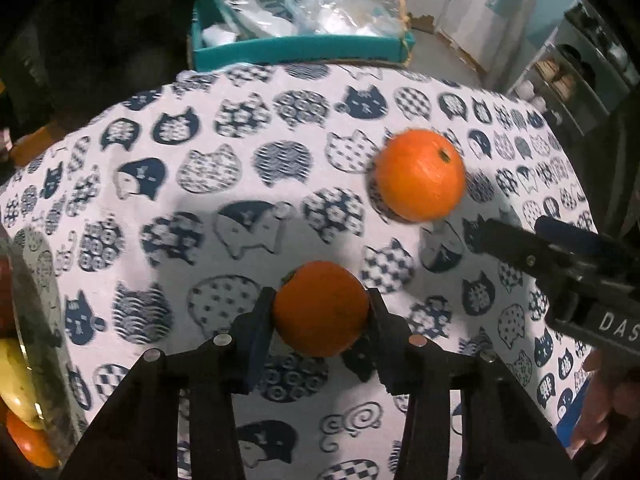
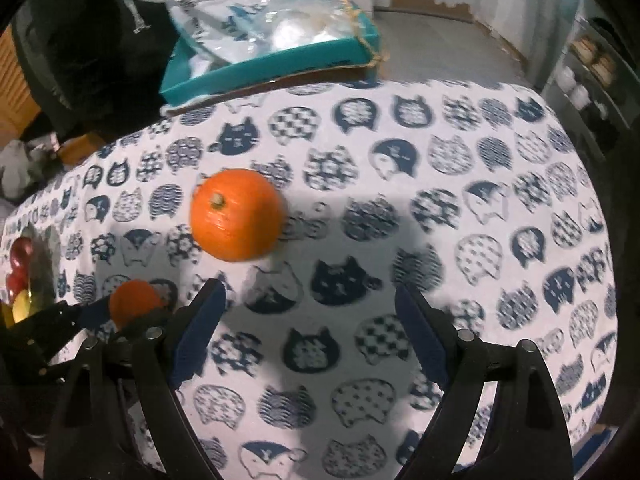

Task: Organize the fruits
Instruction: 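Lower the left tool onto the smaller mandarin while the right tool approaches the larger mandarin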

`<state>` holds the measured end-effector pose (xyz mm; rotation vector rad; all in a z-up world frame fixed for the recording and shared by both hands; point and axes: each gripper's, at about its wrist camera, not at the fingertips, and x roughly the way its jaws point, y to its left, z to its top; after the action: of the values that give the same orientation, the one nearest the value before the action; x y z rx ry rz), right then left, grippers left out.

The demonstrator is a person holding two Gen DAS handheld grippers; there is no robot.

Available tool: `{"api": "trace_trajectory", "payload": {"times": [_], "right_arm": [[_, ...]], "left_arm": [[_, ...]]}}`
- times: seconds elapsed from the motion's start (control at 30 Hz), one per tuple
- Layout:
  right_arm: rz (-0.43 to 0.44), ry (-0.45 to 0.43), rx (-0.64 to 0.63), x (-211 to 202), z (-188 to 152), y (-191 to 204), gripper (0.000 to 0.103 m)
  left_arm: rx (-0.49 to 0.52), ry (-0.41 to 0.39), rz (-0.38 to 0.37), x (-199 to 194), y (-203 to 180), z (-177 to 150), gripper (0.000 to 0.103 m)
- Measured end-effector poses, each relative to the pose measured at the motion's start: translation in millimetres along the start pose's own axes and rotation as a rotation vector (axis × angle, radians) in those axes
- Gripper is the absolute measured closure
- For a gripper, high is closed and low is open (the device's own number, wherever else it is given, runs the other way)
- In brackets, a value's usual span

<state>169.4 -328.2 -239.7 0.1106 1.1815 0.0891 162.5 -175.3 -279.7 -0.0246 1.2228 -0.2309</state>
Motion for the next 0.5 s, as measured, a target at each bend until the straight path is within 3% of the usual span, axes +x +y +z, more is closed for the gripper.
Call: {"api": "trace_trajectory", "payload": {"times": [0.5], "right_arm": [[0.021,0.04,-0.058,42.5,35.1,37.5,0.016]], "left_arm": [[-0.093,-0.071,0.061,-20.6,58.5,20.2,0.058]]}}
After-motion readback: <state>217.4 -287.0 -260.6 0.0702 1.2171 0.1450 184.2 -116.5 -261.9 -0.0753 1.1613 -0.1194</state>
